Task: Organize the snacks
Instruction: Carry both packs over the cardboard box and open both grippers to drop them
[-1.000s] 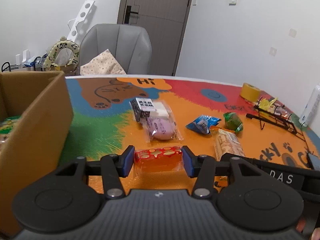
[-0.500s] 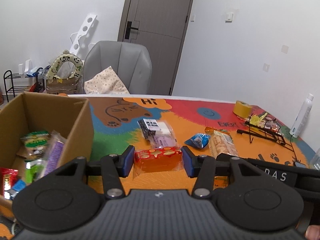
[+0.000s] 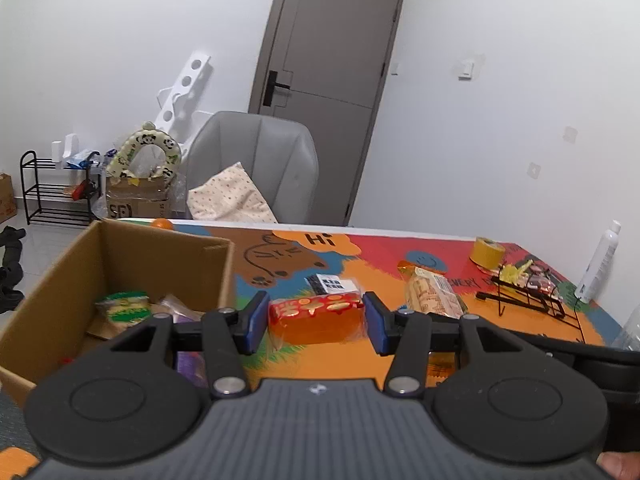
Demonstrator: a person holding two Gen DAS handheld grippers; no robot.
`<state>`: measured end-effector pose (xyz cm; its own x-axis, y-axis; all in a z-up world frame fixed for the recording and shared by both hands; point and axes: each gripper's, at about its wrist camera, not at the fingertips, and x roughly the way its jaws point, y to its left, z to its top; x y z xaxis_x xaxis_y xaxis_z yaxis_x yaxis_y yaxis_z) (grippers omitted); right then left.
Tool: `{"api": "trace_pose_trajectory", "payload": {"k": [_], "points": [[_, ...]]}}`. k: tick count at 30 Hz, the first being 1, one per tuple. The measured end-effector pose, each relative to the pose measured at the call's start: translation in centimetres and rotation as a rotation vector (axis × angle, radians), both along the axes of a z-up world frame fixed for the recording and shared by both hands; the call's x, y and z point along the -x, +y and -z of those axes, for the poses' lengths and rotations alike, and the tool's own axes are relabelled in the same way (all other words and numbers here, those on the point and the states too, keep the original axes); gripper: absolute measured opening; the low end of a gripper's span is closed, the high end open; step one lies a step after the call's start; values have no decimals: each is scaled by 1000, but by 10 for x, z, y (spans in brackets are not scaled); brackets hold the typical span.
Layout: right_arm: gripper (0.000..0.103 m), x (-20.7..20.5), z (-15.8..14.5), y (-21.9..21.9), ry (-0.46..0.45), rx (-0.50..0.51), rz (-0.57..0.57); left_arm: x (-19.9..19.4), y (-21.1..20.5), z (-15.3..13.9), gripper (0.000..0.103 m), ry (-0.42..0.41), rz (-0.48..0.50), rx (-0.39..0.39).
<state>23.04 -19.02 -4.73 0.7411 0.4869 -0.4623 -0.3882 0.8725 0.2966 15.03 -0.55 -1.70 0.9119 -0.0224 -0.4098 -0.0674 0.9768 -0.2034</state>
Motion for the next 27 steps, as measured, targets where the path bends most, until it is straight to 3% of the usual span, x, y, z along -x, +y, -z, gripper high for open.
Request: {"api": "trace_pose_trajectory", "payload": {"k": [14,27], "points": [[34,8,-14,50,-31,-7,-93,23,50,-13,49,-32,-73,21],[34,11,-13,95,-29,5,-163,26,103,-2,49,-6,-174,62]]}}
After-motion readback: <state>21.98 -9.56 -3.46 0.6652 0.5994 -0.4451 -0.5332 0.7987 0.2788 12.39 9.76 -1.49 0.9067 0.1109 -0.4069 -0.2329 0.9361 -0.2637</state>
